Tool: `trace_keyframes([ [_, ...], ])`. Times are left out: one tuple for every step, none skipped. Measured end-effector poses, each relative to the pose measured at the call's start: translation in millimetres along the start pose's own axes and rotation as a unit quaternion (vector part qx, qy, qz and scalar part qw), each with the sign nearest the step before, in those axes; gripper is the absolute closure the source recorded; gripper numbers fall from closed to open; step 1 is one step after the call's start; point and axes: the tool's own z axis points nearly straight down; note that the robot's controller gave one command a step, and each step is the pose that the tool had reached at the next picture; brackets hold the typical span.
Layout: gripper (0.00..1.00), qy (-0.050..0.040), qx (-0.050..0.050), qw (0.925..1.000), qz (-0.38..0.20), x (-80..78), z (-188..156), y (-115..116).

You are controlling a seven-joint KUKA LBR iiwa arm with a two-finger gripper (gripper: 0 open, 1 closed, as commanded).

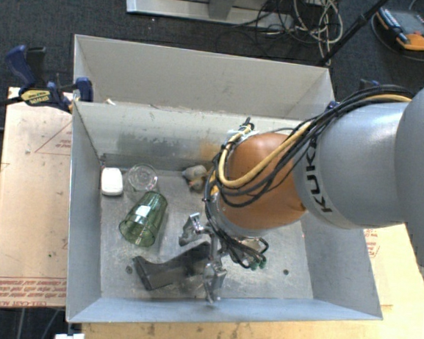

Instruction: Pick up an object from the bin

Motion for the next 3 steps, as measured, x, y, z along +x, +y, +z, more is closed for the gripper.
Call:
trace_keyframes([
  [0.00, -0.0215, 0.002, 0.9994, 0.028, 7.2, 40.1, 6.9],
  [1.00, -0.0196, -0.001, 0.9992, 0.034, 5.9, 39.4, 4.2],
  [1.00, -0.0196, -0.001, 0.9992, 0.034, 5.9, 39.3, 4.1],
])
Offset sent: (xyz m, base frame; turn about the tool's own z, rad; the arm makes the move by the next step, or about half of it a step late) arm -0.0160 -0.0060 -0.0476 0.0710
